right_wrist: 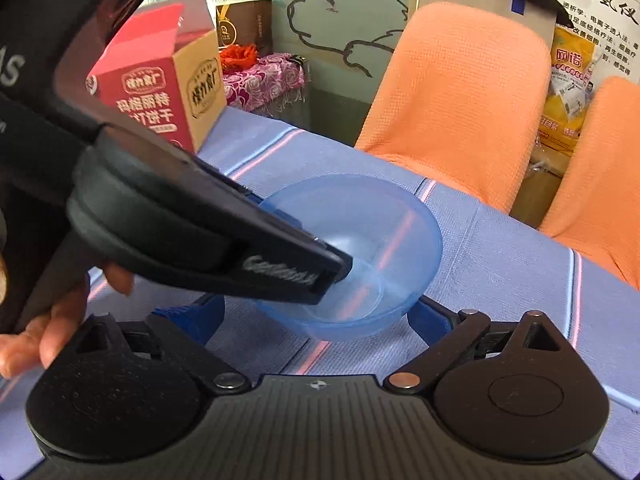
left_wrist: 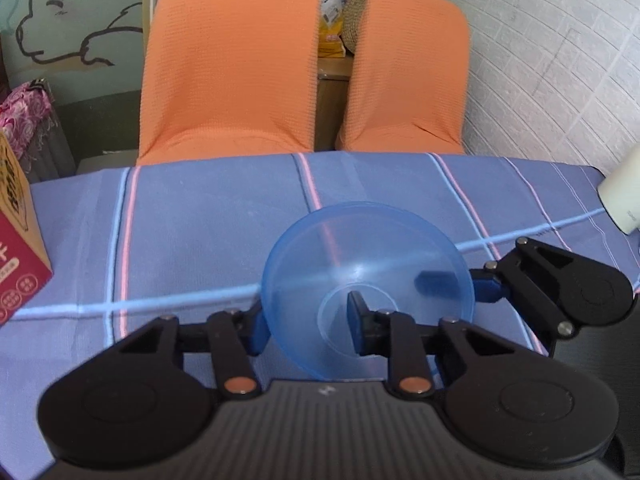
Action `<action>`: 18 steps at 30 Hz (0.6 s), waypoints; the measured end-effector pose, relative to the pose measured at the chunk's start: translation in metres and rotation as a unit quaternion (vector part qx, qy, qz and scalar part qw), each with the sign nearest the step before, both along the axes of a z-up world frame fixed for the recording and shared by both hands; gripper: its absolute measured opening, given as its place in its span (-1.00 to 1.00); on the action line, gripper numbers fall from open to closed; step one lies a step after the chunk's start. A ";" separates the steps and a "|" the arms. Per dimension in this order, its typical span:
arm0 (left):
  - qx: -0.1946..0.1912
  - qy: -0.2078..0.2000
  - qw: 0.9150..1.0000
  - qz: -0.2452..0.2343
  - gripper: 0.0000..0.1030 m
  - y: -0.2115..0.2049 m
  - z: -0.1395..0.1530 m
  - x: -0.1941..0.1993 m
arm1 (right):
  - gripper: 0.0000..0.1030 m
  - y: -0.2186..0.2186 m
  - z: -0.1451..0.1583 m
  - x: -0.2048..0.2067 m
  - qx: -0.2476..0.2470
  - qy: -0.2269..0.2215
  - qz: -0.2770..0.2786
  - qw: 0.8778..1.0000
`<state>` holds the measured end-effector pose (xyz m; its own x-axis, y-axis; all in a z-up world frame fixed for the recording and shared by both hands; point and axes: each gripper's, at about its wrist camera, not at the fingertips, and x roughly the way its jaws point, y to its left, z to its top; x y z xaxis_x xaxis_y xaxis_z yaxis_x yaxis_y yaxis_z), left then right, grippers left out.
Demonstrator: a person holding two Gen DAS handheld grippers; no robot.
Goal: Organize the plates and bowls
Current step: 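Carry the blue bowl into the white bowl and open the left tool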
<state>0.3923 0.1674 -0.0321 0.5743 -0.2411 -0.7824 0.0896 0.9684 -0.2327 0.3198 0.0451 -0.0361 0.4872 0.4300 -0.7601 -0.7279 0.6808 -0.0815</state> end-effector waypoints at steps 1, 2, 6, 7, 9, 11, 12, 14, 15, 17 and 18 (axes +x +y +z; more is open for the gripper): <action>0.002 -0.001 1.000 -0.002 -0.53 -0.003 0.003 -0.005 | 0.66 -0.002 0.003 -0.003 0.001 0.001 -0.002 1.000; 0.003 -0.004 1.000 -0.005 -0.53 -0.007 0.005 -0.011 | 0.66 -0.004 0.006 -0.007 0.002 0.005 -0.004 1.000; -0.009 -0.014 1.000 -0.014 -0.53 -0.023 0.018 -0.035 | 0.66 -0.012 0.017 -0.025 -0.005 0.005 -0.008 1.000; -0.013 -0.017 1.000 -0.018 -0.53 -0.028 0.021 -0.042 | 0.66 -0.016 0.019 -0.032 -0.006 0.001 -0.008 1.000; -0.016 -0.021 0.999 -0.029 -0.53 -0.042 0.029 -0.056 | 0.66 -0.026 0.025 -0.041 -0.003 -0.005 -0.011 1.000; -0.014 -0.029 0.999 -0.043 -0.53 -0.059 0.039 -0.073 | 0.66 -0.039 0.032 -0.054 0.002 -0.009 -0.016 1.000; -0.015 -0.035 0.998 -0.052 -0.53 -0.067 0.043 -0.082 | 0.66 -0.046 0.035 -0.062 0.003 -0.013 -0.019 1.000; -0.021 -0.041 0.997 -0.068 -0.53 -0.084 0.053 -0.101 | 0.66 -0.062 0.043 -0.081 0.006 -0.023 -0.025 0.999; -0.024 -0.042 0.996 -0.076 -0.53 -0.092 0.058 -0.108 | 0.66 -0.069 0.048 -0.090 0.005 -0.026 -0.029 0.999; -0.028 -0.041 0.995 -0.091 -0.53 -0.109 0.063 -0.125 | 0.67 -0.087 0.057 -0.110 0.011 -0.033 -0.039 0.999; -0.031 -0.035 0.994 -0.099 -0.53 -0.119 0.064 -0.133 | 0.67 -0.095 0.060 -0.120 0.013 -0.035 -0.042 0.998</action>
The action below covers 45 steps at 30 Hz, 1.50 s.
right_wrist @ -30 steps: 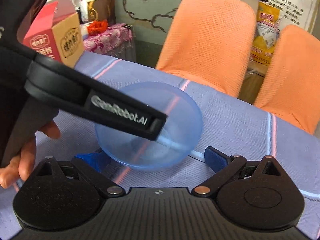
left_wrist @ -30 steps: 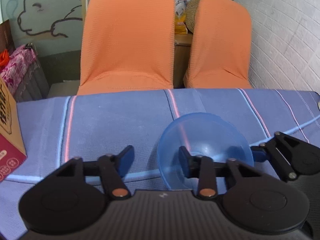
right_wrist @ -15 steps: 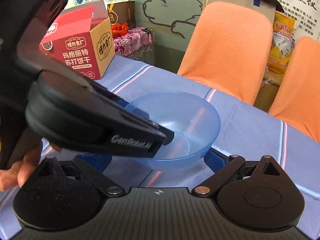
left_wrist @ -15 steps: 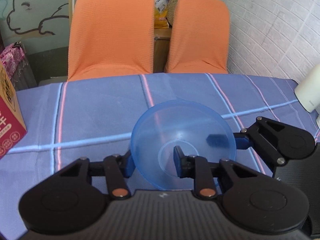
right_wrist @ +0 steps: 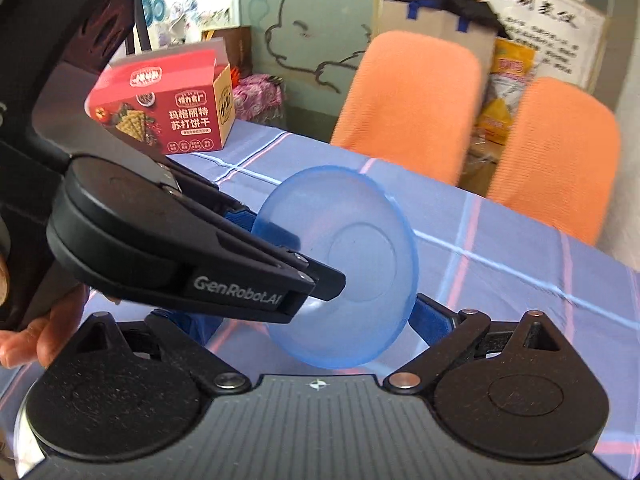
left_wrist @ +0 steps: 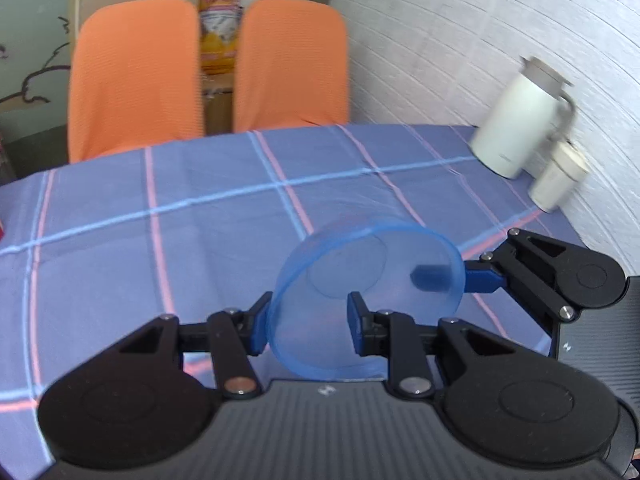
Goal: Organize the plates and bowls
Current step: 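Carry the blue bowl into the white bowl and open the left tool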
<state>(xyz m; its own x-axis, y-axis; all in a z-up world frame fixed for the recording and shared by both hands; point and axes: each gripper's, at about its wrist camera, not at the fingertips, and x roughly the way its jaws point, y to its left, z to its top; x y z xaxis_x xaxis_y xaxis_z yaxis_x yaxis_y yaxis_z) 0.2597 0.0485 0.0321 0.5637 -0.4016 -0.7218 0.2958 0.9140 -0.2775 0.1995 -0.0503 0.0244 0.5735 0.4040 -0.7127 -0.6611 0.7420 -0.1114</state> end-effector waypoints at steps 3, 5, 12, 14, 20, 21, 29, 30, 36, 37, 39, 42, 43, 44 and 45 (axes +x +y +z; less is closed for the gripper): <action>0.001 0.005 1.000 -0.026 -0.53 -0.029 0.002 -0.021 | 0.68 -0.025 0.007 -0.029 -0.005 0.003 -0.010 1.000; -0.001 0.006 0.999 -0.044 -0.53 -0.046 0.001 -0.036 | 0.68 -0.040 0.008 -0.047 -0.021 0.007 -0.017 1.000; 0.004 0.022 0.995 -0.095 -0.53 -0.100 -0.006 -0.079 | 0.72 -0.090 0.008 -0.086 -0.023 0.023 -0.057 0.998; 0.008 0.030 0.994 -0.105 -0.52 -0.110 -0.009 -0.088 | 0.72 -0.102 0.007 -0.094 -0.021 0.027 -0.067 0.997; 0.034 0.038 0.994 -0.094 -0.30 -0.123 -0.021 -0.094 | 0.70 -0.122 -0.002 -0.102 -0.015 0.050 -0.070 0.996; 0.042 0.035 0.995 -0.085 -0.06 -0.122 -0.021 -0.094 | 0.70 -0.123 -0.005 -0.099 -0.011 0.057 -0.070 0.996; 0.022 -0.020 0.998 -0.054 0.44 -0.096 -0.003 -0.103 | 0.70 -0.151 -0.011 -0.105 0.026 0.050 -0.102 0.993; 0.018 -0.030 0.998 -0.049 0.45 -0.092 0.000 -0.106 | 0.70 -0.160 -0.010 -0.111 0.036 0.045 -0.107 0.993; 0.009 -0.049 0.999 -0.005 0.47 -0.084 -0.001 -0.120 | 0.70 -0.185 -0.012 -0.120 0.100 0.029 -0.158 0.982; 0.003 -0.055 0.998 0.012 0.47 -0.083 -0.003 -0.125 | 0.70 -0.187 -0.014 -0.121 0.109 0.031 -0.164 0.980; -0.011 -0.068 0.996 0.050 0.47 -0.079 -0.006 -0.134 | 0.70 -0.190 -0.019 -0.125 0.125 0.029 -0.178 0.976; -0.021 -0.076 0.992 0.096 0.47 -0.080 -0.015 -0.140 | 0.70 -0.190 -0.023 -0.129 0.147 0.006 -0.202 0.968; -0.014 -0.078 0.991 0.107 0.48 -0.082 -0.017 -0.140 | 0.70 -0.191 -0.023 -0.130 0.153 -0.007 -0.213 0.965; -0.003 -0.080 0.990 0.118 0.48 -0.084 -0.020 -0.139 | 0.70 -0.192 -0.024 -0.132 0.157 -0.020 -0.227 0.961; 0.008 -0.083 0.988 0.126 0.48 -0.086 -0.022 -0.138 | 0.70 -0.197 -0.025 -0.134 0.161 -0.031 -0.243 0.956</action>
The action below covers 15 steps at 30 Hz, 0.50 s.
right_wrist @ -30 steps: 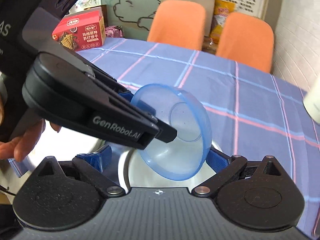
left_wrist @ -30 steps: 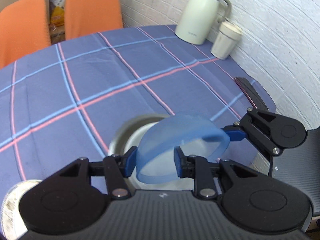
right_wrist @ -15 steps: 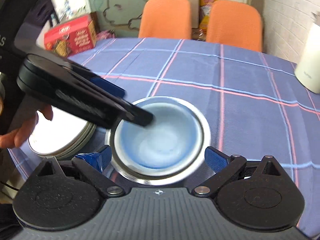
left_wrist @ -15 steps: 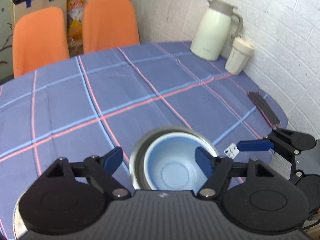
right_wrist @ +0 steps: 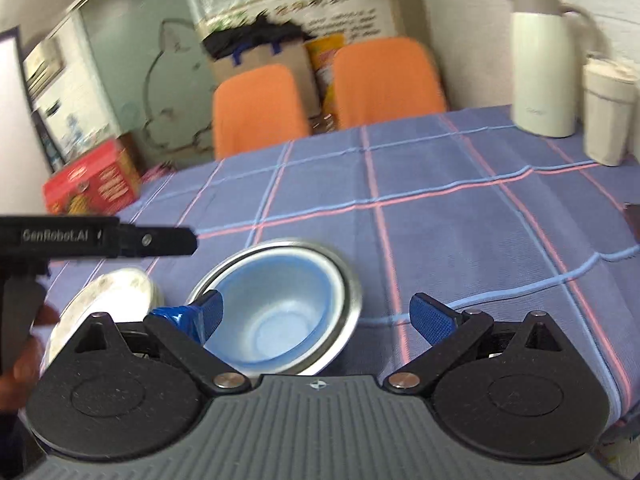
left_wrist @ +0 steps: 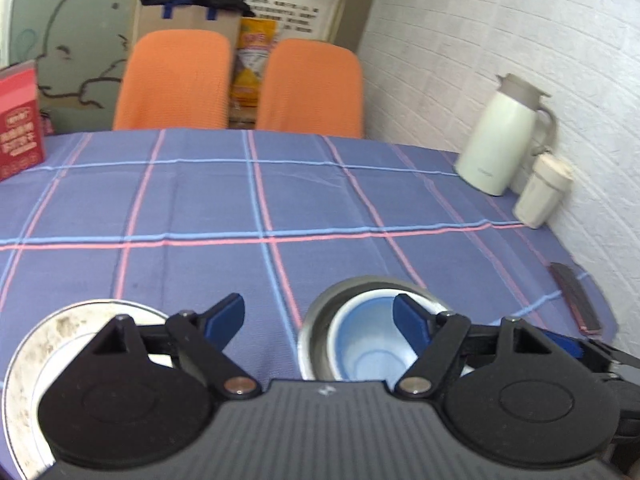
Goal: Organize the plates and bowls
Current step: 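Carry the blue bowl into the white bowl and open the left tool, then move the left tool to the nested bowls and grasp the steel rim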
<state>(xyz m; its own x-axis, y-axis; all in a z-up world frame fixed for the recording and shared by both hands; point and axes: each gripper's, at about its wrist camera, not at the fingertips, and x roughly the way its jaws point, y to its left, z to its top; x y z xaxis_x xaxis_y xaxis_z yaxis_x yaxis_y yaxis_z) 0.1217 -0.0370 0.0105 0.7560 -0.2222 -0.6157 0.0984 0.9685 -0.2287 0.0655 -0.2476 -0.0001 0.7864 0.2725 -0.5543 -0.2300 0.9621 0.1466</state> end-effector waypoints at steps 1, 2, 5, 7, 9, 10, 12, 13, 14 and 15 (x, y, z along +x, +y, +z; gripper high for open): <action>0.009 -0.002 1.000 0.006 0.48 -0.001 -0.001 0.001 | 0.70 0.000 -0.002 0.000 0.002 -0.006 -0.015 1.000; 0.015 -0.004 1.000 0.009 0.48 -0.002 -0.002 0.002 | 0.70 -0.002 -0.003 0.001 0.004 -0.013 -0.031 0.999; 0.019 -0.004 1.000 0.014 0.48 -0.001 -0.005 0.002 | 0.71 -0.005 -0.008 0.003 0.012 -0.028 -0.066 0.997; 0.031 -0.006 0.999 0.015 0.48 -0.004 -0.006 0.003 | 0.71 -0.007 -0.011 0.006 0.015 -0.028 -0.096 0.995; 0.036 -0.007 0.999 0.018 0.48 -0.005 -0.008 0.003 | 0.71 -0.007 -0.015 0.015 0.006 -0.004 -0.119 0.993; 0.034 -0.005 0.999 0.018 0.48 -0.005 -0.009 0.003 | 0.71 -0.006 -0.016 0.019 0.000 0.007 -0.130 0.992; 0.033 -0.001 0.999 0.014 0.48 -0.005 -0.010 0.005 | 0.71 -0.008 -0.016 0.020 0.005 0.007 -0.134 0.991; 0.035 0.001 0.999 0.014 0.48 -0.006 -0.011 0.005 | 0.71 -0.009 -0.016 0.017 0.018 -0.001 -0.124 0.992; 0.037 0.002 0.999 0.014 0.48 -0.006 -0.011 0.006 | 0.71 -0.010 -0.016 0.014 0.035 -0.007 -0.116 0.993; 0.038 0.004 0.999 0.014 0.48 -0.007 -0.011 0.006 | 0.71 -0.012 -0.016 0.013 0.051 -0.007 -0.111 0.992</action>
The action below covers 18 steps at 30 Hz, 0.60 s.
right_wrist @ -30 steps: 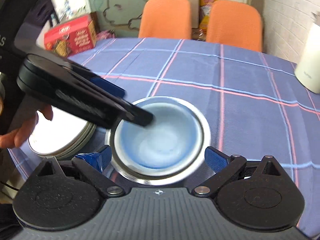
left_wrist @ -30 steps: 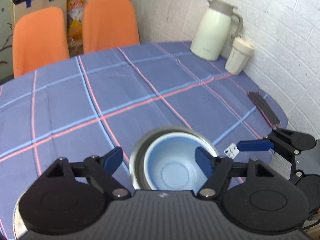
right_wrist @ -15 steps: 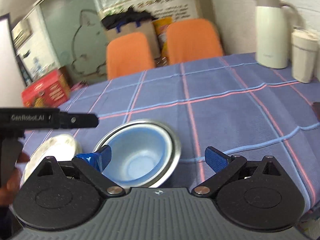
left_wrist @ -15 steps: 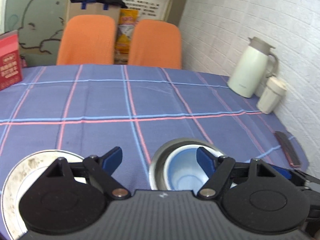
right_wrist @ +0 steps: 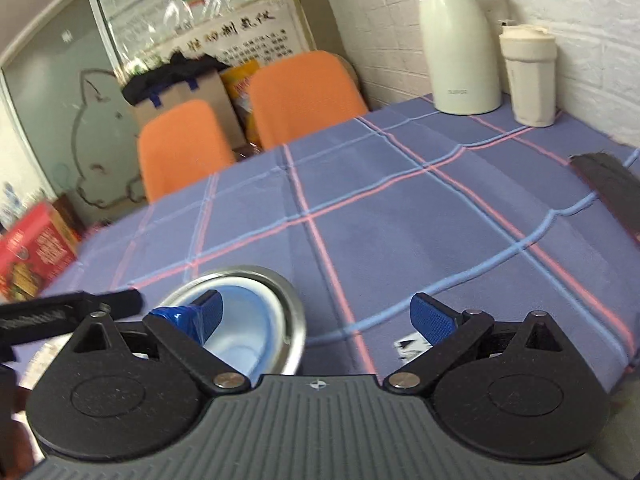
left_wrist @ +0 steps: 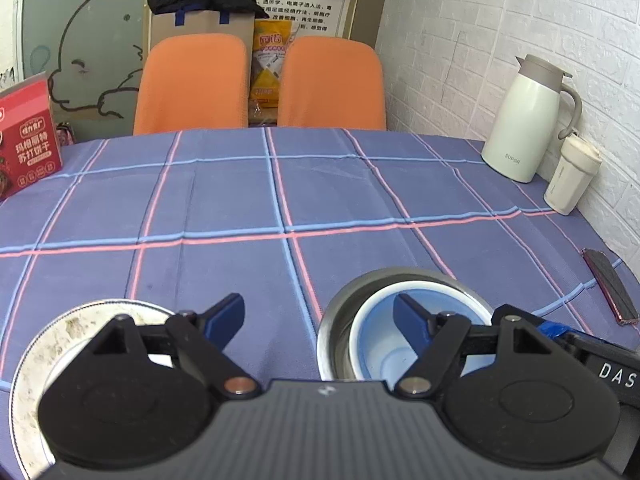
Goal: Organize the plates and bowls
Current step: 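Move the left tool to the nested bowls and grasp the steel rim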
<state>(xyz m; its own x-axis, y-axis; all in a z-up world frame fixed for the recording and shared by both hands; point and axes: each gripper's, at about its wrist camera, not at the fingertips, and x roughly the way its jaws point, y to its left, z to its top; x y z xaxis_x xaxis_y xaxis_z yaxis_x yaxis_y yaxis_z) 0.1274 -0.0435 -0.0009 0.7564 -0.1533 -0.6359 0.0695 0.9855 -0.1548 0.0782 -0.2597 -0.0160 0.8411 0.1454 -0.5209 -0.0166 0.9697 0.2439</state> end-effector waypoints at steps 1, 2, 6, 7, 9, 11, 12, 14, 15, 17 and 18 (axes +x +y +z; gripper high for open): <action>0.000 0.000 1.000 -0.001 0.48 0.000 0.000 -0.001 | 0.71 -0.002 0.000 0.000 0.013 0.001 0.005 1.000; -0.001 0.000 1.000 -0.003 0.48 0.001 0.000 -0.001 | 0.71 -0.003 -0.001 0.000 0.017 0.004 0.008 1.000; -0.013 0.007 1.000 -0.004 0.48 0.006 0.002 -0.001 | 0.71 -0.001 -0.002 -0.005 0.011 0.012 0.004 1.000; -0.017 0.011 1.000 -0.005 0.48 0.006 0.001 0.000 | 0.71 -0.001 -0.002 -0.006 0.008 0.013 0.004 1.000; -0.030 0.026 0.999 -0.008 0.48 0.009 0.000 0.004 | 0.71 -0.001 -0.003 -0.007 0.001 0.018 0.006 1.000; -0.044 0.038 0.998 -0.018 0.48 0.010 -0.001 0.008 | 0.71 0.001 -0.004 -0.008 -0.008 0.025 0.010 1.000; -0.047 0.045 0.998 -0.026 0.48 0.010 -0.002 0.011 | 0.71 0.003 -0.005 -0.007 -0.014 0.030 0.014 0.999; -0.050 0.065 0.995 -0.057 0.48 0.006 -0.003 0.020 | 0.71 0.007 -0.008 -0.005 -0.024 0.039 0.024 0.999; -0.050 0.077 0.993 -0.072 0.48 0.004 -0.005 0.026 | 0.71 0.009 -0.009 -0.004 -0.028 0.044 0.029 0.998; -0.038 0.098 0.990 -0.098 0.48 -0.001 -0.009 0.038 | 0.71 0.014 -0.010 -0.001 -0.039 0.050 0.040 0.997; -0.029 0.108 0.988 -0.103 0.48 -0.002 -0.012 0.043 | 0.72 0.017 -0.011 0.001 -0.046 0.055 0.047 0.996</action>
